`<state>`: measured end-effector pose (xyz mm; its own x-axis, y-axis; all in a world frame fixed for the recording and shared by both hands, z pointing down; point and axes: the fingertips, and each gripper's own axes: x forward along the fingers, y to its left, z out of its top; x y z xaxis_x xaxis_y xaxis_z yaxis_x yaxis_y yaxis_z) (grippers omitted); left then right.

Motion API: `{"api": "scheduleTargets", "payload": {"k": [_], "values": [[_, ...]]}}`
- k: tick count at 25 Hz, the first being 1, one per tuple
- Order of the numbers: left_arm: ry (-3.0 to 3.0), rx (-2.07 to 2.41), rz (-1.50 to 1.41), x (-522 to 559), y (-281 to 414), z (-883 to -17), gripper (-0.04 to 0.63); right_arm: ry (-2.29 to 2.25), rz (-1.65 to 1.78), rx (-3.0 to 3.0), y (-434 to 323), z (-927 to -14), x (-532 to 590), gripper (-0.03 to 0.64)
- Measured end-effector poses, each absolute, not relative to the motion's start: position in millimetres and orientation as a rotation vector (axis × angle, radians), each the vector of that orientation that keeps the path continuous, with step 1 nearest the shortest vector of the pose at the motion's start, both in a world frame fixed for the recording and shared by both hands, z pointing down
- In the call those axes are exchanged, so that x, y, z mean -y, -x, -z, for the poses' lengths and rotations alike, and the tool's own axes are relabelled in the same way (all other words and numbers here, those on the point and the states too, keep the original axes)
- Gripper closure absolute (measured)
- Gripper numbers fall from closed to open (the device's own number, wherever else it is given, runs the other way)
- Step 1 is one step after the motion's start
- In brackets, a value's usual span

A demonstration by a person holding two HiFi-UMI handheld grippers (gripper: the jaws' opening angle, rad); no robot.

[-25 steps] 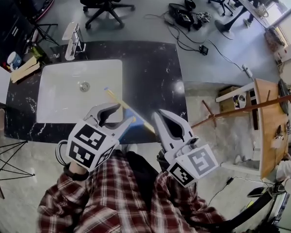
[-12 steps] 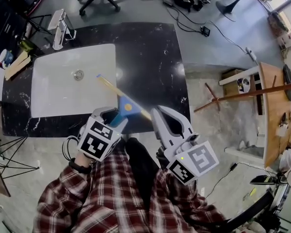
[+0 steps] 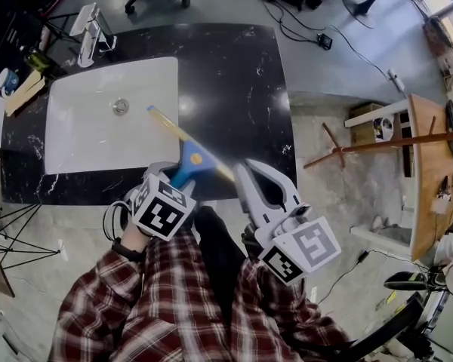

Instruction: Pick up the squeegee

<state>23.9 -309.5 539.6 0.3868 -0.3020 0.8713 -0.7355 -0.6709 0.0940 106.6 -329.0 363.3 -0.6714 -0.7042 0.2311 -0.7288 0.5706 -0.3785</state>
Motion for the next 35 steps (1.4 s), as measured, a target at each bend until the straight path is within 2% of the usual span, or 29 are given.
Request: {"api": "scheduleTargets", "payload": {"k": [3, 4, 15, 27, 35], "values": [[-2.165, 0.897, -1.246, 311.0, -22.5, -539.2, 0.427, -1.245, -0.701, 2.738, -108.0, -363.4, 329.3, 0.604], [-2.159, 0.903, -1.244, 311.6, -21.6, -539.2, 0.455, -1.245, -0.702, 2.738, -108.9, -363.3, 329.3, 0.604], [-2.165, 0.943, -1.119, 316.8, -17.9, -527.5, 0.459, -1.272, -0.669, 2.728, -118.7, -356.7, 325.6, 0.604], [-2.309, 1.120, -0.653, 363.8, 5.7, -447.2, 0.459, -1.118, -0.602, 2.772, -82.4, -335.3, 299.4, 0.604], [-2.469, 1.155, -0.138, 381.0, 19.8, -353.1, 0.459, -1.117, -0.551, 2.755, -72.9, -337.6, 306.3, 0.604]]}}
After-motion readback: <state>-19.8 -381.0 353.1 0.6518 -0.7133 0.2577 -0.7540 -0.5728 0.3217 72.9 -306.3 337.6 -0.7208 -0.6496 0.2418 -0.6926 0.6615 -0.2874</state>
